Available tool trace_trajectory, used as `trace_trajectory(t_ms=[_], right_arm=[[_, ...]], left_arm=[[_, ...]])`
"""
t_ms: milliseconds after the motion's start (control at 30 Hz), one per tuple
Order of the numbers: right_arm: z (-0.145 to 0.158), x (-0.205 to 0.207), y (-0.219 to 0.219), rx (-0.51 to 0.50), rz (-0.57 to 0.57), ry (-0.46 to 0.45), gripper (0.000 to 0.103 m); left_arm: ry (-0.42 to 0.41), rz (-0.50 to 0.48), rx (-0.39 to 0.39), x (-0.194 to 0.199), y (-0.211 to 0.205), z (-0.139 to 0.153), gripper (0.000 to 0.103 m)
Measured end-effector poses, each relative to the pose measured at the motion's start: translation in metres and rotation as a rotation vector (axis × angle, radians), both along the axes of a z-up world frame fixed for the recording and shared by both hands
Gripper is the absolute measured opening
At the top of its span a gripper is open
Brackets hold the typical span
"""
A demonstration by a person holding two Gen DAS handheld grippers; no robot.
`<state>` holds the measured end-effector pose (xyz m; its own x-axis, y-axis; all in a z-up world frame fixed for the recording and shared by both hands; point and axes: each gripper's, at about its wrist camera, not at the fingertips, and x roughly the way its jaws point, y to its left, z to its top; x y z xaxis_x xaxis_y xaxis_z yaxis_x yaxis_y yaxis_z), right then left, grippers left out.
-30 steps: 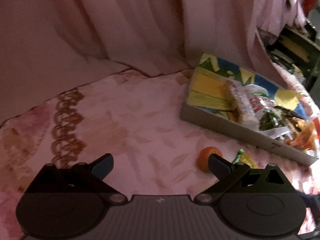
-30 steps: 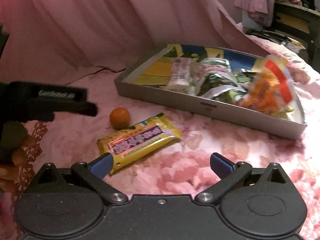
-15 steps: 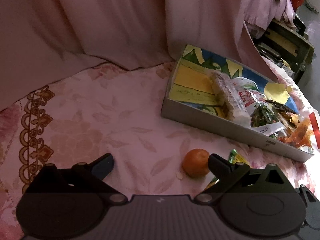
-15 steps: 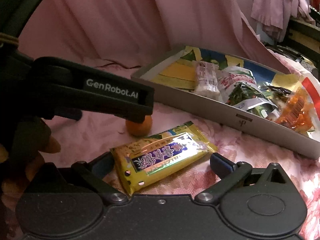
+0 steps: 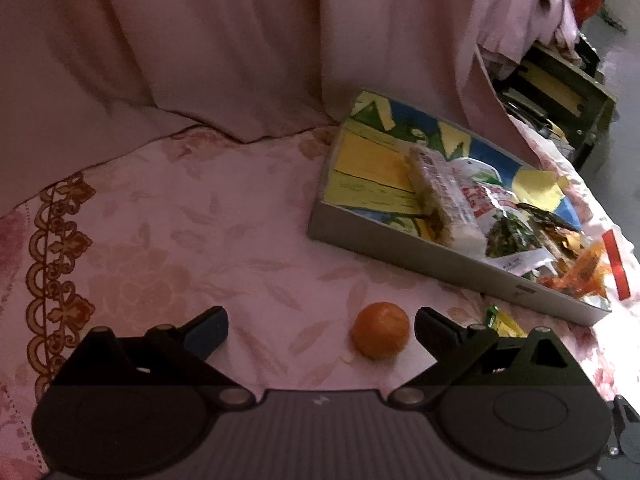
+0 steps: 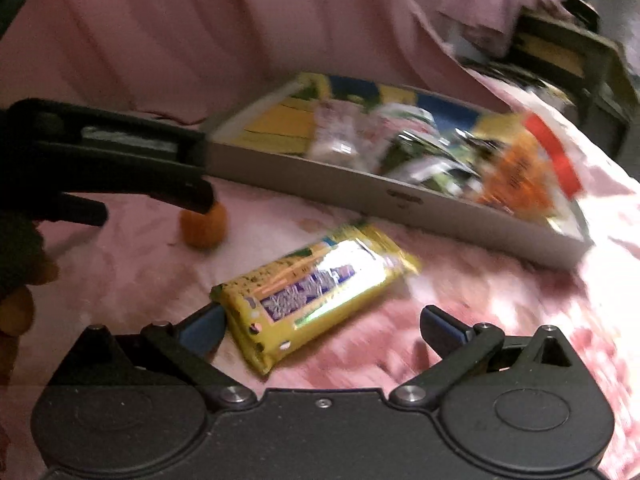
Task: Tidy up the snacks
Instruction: 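Grasp the orange with the left tool while the right tool grasps the yellow biscuit bar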
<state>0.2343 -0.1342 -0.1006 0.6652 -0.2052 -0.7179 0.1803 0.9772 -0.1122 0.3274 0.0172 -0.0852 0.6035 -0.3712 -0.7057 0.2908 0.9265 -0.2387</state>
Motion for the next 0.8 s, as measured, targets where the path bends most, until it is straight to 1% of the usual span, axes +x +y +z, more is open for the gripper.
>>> trace_trajectory(t_ms=[133,233,300,333,433,533,600,633,667,800], right_arm=[[0.002,-0.007,-0.004,0.036,-0.014,-0.010,0.102],[0.002,-0.004,-0.003,0.071,0.000,-0.028,0.102],[0.001,0.002,-0.003,0.084,0.012,-0.035,0.102],[0.000,0.005,-0.002,0.083,0.018,-0.035,0.102],[-0.003,0.012,-0.003,0.070,0.018,-0.046,0.102],[-0.004,0.018,-0.009,0.090,0.006,-0.045,0.102],[-0.004,0.019,-0.011,0.104,-0.002,-0.044,0.102],[-0.004,0.018,-0.013,0.113,-0.004,-0.045,0.102],[-0.004,0.018,-0.013,0.116,-0.005,-0.047,0.102],[-0.003,0.016,-0.014,0.125,-0.003,-0.052,0.096]], left_arm=[[0.011,-0.058,0.001,-0.002,-0.007,-0.003,0.095],[-0.013,-0.098,0.050,-0.005,-0.015,-0.005,0.090],[-0.026,-0.113,0.068,-0.006,-0.019,-0.005,0.083],[-0.027,-0.115,0.070,-0.005,-0.019,-0.005,0.081],[-0.030,-0.122,0.069,-0.003,-0.021,-0.004,0.073],[-0.035,-0.139,0.074,-0.003,-0.023,-0.003,0.065],[-0.038,-0.157,0.072,-0.003,-0.025,-0.002,0.051],[-0.038,-0.163,0.070,-0.003,-0.026,-0.002,0.046],[-0.033,-0.170,0.065,-0.003,-0.027,-0.001,0.038],[-0.025,-0.168,0.057,-0.003,-0.026,-0.002,0.036]])
